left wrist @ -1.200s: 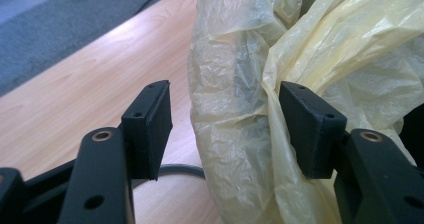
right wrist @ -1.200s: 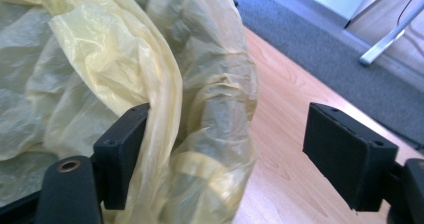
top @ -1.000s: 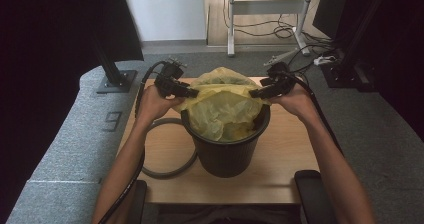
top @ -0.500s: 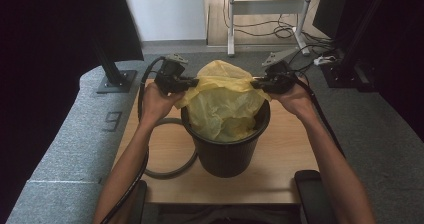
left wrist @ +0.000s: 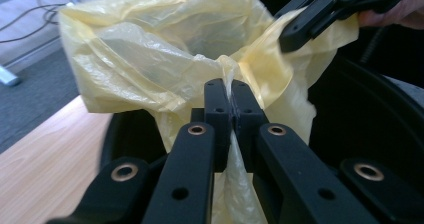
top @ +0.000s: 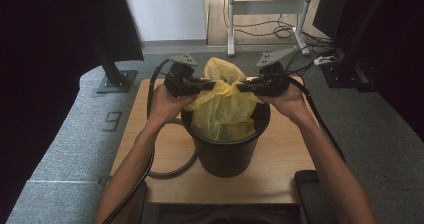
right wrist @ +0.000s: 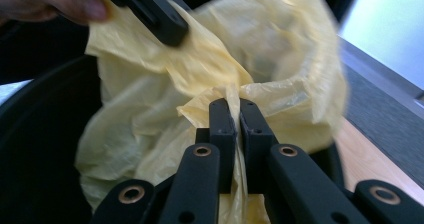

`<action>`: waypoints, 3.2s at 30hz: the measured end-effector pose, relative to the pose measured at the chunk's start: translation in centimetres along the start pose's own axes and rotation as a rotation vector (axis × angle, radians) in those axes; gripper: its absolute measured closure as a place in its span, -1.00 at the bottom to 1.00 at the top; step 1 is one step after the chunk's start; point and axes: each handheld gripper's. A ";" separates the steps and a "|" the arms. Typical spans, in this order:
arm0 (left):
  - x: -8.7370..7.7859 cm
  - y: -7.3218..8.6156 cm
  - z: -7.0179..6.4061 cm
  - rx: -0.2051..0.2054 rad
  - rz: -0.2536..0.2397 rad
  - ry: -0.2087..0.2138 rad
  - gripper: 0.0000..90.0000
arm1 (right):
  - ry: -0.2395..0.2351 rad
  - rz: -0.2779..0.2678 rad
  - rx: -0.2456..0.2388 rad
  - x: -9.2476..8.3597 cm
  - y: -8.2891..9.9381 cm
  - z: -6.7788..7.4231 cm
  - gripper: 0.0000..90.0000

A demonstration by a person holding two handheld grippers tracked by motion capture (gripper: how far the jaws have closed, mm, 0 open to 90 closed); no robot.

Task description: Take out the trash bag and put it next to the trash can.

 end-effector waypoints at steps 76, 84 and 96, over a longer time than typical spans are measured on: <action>-1.0 0.3 -2.3 0.097 0.104 0.139 -0.20 | -0.080 0.078 -0.031 0.5 -0.4 1.6 0.73; 1.4 1.3 -1.2 0.054 0.288 0.068 -0.07 | -0.086 0.002 0.002 -1.4 -1.2 1.3 0.73; 0.1 0.1 -1.1 0.081 0.172 0.048 0.99 | -0.142 0.159 -0.081 0.0 -1.1 2.7 0.71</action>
Point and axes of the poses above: each handheld gripper's, and its own axes: x roughly forward along the jaws, y roughly out of its underside, z roughly to its left, and after that the axes turned 9 degrees about y, right-handed
